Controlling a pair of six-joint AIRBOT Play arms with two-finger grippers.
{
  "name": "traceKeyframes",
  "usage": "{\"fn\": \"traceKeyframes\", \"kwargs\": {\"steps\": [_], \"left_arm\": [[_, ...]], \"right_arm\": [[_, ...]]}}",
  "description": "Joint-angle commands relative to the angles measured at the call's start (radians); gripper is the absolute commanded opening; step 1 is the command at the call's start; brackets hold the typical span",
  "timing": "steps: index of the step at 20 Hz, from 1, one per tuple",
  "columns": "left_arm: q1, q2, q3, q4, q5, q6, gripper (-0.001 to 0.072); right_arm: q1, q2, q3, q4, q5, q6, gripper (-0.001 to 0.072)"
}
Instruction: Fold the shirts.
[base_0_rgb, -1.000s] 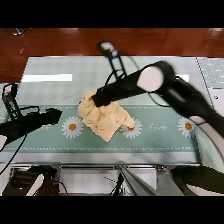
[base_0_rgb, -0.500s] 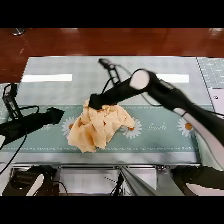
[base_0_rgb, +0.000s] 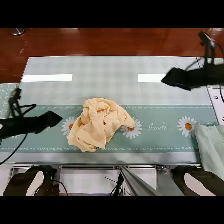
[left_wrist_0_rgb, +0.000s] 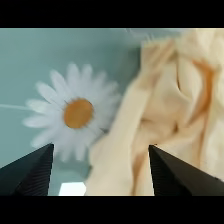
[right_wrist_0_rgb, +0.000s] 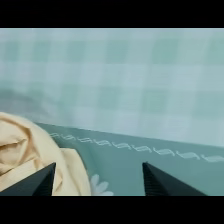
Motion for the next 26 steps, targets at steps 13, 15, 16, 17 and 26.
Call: {"fn": "traceKeyframes", "kwargs": {"steps": [13, 15, 16, 17, 26], "left_arm": [[-0.064, -0.463, -0.064, -0.468, -0.032, 0.547, 0.0024], [-0.064, -0.463, -0.063, -0.468, -0.032, 0.547, 0.0023], [-0.064, -0.463, -0.063, -0.468, -0.032, 0.547, 0.0024], [-0.064, -0.463, -0.063, -0.468, -0.032, 0.547, 0.0024], [-0.064, -0.463, -0.063, -0.468, -0.024, 0.546, 0.0023]], "right_arm": [[0.257, 0.015, -0.583, 0.338, -0.274, -0.019, 0.0618], [0.294, -0.039, -0.582, 0.426, -0.329, -0.051, 0.0618], [0.307, -0.068, -0.576, 0.47, -0.348, -0.071, 0.0618], [0.315, -0.095, -0.567, 0.502, -0.359, -0.093, 0.0617], [0.321, -0.275, -0.478, 0.589, -0.349, -0.181, 0.0592]]}}
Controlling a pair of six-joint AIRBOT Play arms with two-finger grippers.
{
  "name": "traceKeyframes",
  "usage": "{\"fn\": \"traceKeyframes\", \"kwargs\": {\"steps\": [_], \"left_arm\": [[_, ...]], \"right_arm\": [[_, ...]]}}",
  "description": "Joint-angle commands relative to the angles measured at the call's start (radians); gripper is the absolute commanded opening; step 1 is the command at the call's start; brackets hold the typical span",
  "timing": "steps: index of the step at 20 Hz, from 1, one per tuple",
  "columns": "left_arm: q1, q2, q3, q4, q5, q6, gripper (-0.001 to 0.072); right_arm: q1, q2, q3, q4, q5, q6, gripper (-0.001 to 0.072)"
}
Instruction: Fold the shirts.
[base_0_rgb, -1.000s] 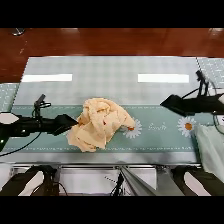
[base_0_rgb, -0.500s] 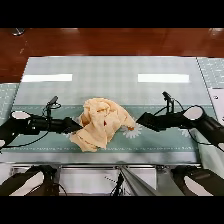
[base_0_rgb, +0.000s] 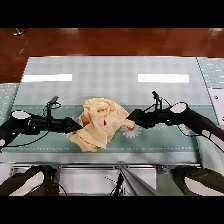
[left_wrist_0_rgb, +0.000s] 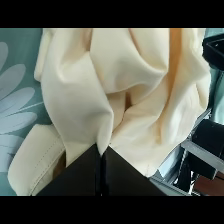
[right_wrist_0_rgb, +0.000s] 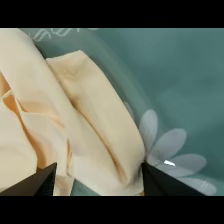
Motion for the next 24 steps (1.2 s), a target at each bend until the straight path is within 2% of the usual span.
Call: {"fn": "traceKeyframes", "kwargs": {"steps": [1, 2, 4, 5, 6, 7, 10, 12, 13, 17, 20, 22, 24], "left_arm": [[-0.001, -0.001, 0.001, 0.0, 0.007, 0.001, 0.0023], [-0.001, -0.001, 0.001, 0.0, 0.007, 0.001, 0.0024], [-0.001, -0.001, 0.001, 0.0, 0.007, 0.001, 0.0024], [-0.001, -0.001, 0.001, 0.0, 0.008, 0.001, 0.0024], [-0.001, -0.001, 0.001, 0.0, 0.012, 0.001, 0.0024], [-0.001, -0.001, 0.001, -0.001, 0.015, 0.001, 0.0024], [0.0, 0.0, 0.016, -0.011, 0.032, 0.002, 0.0024], [0.018, 0.024, 0.123, -0.028, -0.005, 0.023, 0.0023], [0.038, 0.048, 0.217, -0.055, -0.024, 0.011, 0.0023], [0.105, 0.097, 0.735, -0.068, 0.013, -0.144, 0.0023], [0.119, 0.134, 1.098, -0.056, 0.052, -0.159, 0.0023], [0.137, 0.171, 1.273, 0.046, 0.067, -0.209, 0.0023], [0.159, 0.224, 1.381, 0.2, 0.067, -0.262, 0.0023]], "right_arm": [[0.003, -0.05, 0.021, 0.023, 0.006, -0.023, 0.0591], [0.003, -0.052, 0.02, 0.022, 0.013, -0.035, 0.0525], [0.003, -0.052, 0.02, 0.022, 0.024, -0.048, 0.0494], [0.003, -0.052, 0.02, 0.022, 0.026, -0.061, 0.0366], [0.011, -0.051, 0.02, 0.018, 0.027, -0.079, 0.0178], [0.024, -0.052, 0.02, 0.018, 0.027, -0.105, 0.0023], [0.049, -0.05, 0.039, 0.017, 0.028, -0.142, 0.0028], [0.019, -0.034, 0.146, -0.036, 0.08, -0.135, 0.0027], [-0.011, -0.016, 0.236, -0.076, 0.114, -0.106, 0.0027], [-0.142, 0.055, 0.776, -0.215, 0.202, 0.038, 0.0027], [-0.177, 0.115, 1.172, -0.393, 0.288, 0.113, 0.0027], [-0.176, 0.182, 1.347, -0.524, 0.331, 0.143, 0.0027], [-0.176, 0.278, 1.425, -0.613, 0.346, 0.145, 0.0027]]}}
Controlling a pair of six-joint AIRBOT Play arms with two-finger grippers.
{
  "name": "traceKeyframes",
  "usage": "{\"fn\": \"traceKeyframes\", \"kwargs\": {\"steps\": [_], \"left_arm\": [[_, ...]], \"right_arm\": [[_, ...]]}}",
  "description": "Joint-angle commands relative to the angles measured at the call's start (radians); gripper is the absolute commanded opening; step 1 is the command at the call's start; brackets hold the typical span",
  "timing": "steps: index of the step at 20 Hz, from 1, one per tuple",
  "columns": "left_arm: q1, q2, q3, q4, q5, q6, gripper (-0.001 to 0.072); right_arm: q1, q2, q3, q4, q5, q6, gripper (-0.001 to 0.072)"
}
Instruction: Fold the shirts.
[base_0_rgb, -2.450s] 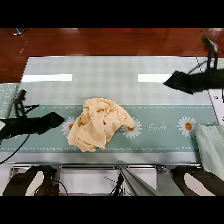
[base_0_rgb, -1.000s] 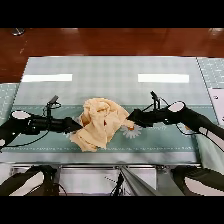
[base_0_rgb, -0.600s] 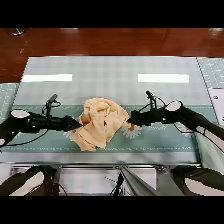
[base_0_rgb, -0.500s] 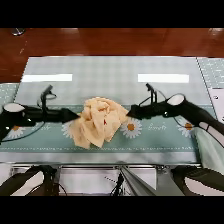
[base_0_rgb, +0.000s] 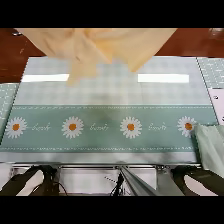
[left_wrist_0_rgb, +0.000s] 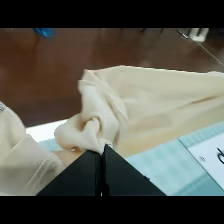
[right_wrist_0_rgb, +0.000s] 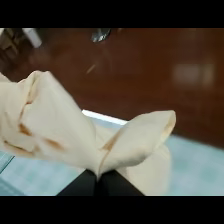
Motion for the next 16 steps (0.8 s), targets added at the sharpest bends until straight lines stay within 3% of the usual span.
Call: {"fn": "traceKeyframes", "kwargs": {"steps": [1, 4, 7, 13, 16], "left_arm": [[0.04, 0.091, 0.245, 0.255, 0.025, -0.1, 0.0023], [0.064, 0.216, 0.254, 0.473, 0.013, -0.154, 0.0023], [0.055, 0.315, 0.254, 0.565, -0.039, -0.17, 0.0023], [-0.02, 0.389, 0.143, 0.542, -0.224, -0.26, 0.0024], [-0.038, 0.391, -0.087, 0.37, -0.342, -0.273, 0.0024]], "right_arm": [[-0.012, 0.163, 0.209, -0.227, 0.056, 0.045, 0.0027], [-0.012, 0.316, 0.209, -0.363, 0.129, 0.072, 0.0027], [-0.013, 0.416, 0.209, -0.433, 0.226, 0.1, 0.0028], [-0.012, 0.476, 0.142, -0.452, 0.463, 0.142, 0.0028], [-0.012, 0.509, -0.03, -0.453, 0.509, 0.163, 0.0027]]}}
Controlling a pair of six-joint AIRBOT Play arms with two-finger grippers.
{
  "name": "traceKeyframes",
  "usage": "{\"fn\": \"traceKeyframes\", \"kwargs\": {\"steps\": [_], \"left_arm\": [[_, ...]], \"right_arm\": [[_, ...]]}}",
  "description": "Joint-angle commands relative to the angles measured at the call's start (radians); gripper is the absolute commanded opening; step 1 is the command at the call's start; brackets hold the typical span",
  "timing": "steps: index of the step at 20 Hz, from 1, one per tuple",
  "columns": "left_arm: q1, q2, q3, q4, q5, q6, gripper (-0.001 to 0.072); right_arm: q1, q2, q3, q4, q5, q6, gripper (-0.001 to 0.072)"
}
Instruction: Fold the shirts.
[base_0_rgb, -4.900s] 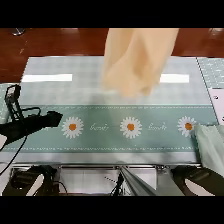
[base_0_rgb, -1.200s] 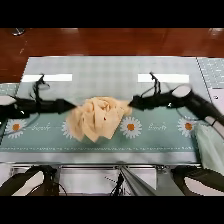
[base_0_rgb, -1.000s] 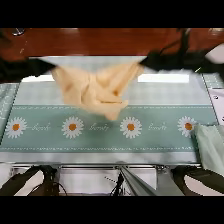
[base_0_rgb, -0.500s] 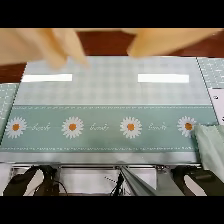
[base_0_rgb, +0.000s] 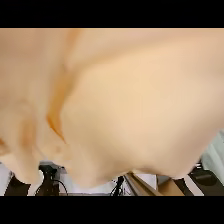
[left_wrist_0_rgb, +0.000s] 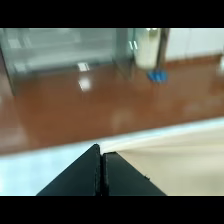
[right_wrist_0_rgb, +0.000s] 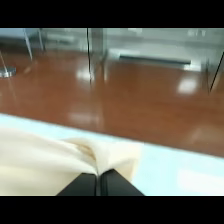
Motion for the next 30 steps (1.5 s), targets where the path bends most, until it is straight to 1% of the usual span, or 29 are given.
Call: {"fn": "traceKeyframes", "kwargs": {"steps": [1, 2, 4, 6, 7, 8, 10, 11, 13, 15, 17, 20, 22, 25, 26, 27, 28, 29, 30], "left_arm": [[-0.034, 0.014, -0.254, -0.19, -0.128, -0.029, 0.0024], [-0.05, 0.012, -0.36, -0.238, -0.127, -0.025, 0.0024], [-0.081, -0.007, -0.553, -0.265, -0.098, 0.005, 0.0024], [-0.114, -0.056, -0.709, -0.265, 0.01, 0.022, 0.0024], [-0.134, -0.1, -0.764, -0.272, 0.082, 0.054, 0.0024], [-0.151, -0.153, -0.791, -0.276, 0.15, 0.077, 0.0024], [-0.187, -0.293, -0.789, -0.317, 0.279, 0.11, 0.0024], [-0.2, -0.37, -0.775, -0.365, 0.345, 0.152, 0.0024], [-0.211, -0.525, -0.716, -0.454, 0.43, 0.219, 0.0024], [-0.21, -0.683, -0.606, -0.473, 0.467, 0.227, 0.0024], [-0.208, -0.832, -0.462, -0.473, 0.467, 0.227, 0.0024], [-0.208, -1.022, -0.24, -0.472, 0.467, 0.227, 0.0024], [-0.208, -1.136, -0.112, -0.47, 0.462, 0.226, 0.0024], [-0.208, -1.244, -0.027, -0.47, 0.406, 0.226, 0.0026], [-0.208, -1.262, -0.026, -0.469, 0.381, 0.227, 0.0102], [-0.208, -1.277, -0.026, -0.462, 0.345, 0.226, 0.0469], [-0.208, -1.287, -0.026, -0.449, 0.296, 0.218, 0.0708], [-0.198, -1.287, -0.024, -0.417, 0.239, 0.219, 0.0706], [-0.177, -1.284, -0.013, -0.363, 0.165, 0.219, 0.0706]], "right_arm": [[0.0, 0.053, -0.197, -0.011, 0.064, 0.035, 0.0027], [0.0, 0.072, -0.281, -0.011, 0.05, 0.042, 0.0027], [0.0, 0.096, -0.459, -0.016, 0.002, 0.055, 0.0027], [0.0, 0.093, -0.626, -0.046, -0.1, 0.063, 0.0026], [-0.001, 0.083, -0.693, -0.079, -0.173, 0.083, 0.0026], [-0.001, 0.057, -0.742, -0.124, -0.239, 0.111, 0.0026], [-0.001, -0.044, -0.767, -0.202, -0.311, 0.154, 0.0025], [-0.001, -0.106, -0.767, -0.201, -0.352, 0.153, 0.0026], [-0.001, -0.245, -0.766, -0.194, -0.436, 0.153, 0.0025], [-0.012, -0.398, -0.74, -0.159, -0.479, 0.152, 0.0026], [-0.068, -0.544, -0.688, -0.034, -0.523, 0.129, 0.0026], [-0.18, -0.734, -0.573, 0.2, -0.556, 0.048, 0.0028], [-0.227, -0.83, -0.508, 0.325, -0.558, -0.001, 0.0028], [-0.245, -0.93, -0.465, 0.432, -0.561, -0.034, 0.0029], [-0.245, -0.957, -0.462, 0.454, -0.562, -0.041, 0.0029], [-0.243, -0.978, -0.462, 0.473, -0.562, -0.042, 0.0051], [-0.243, -0.998, -0.462, 0.499, -0.557, -0.043, 0.0254], [-0.243, -1.01, -0.462, 0.523, -0.55, -0.068, 0.0511], [-0.252, -1.011, -0.462, 0.531, -0.536, -0.085, 0.0621]]}}
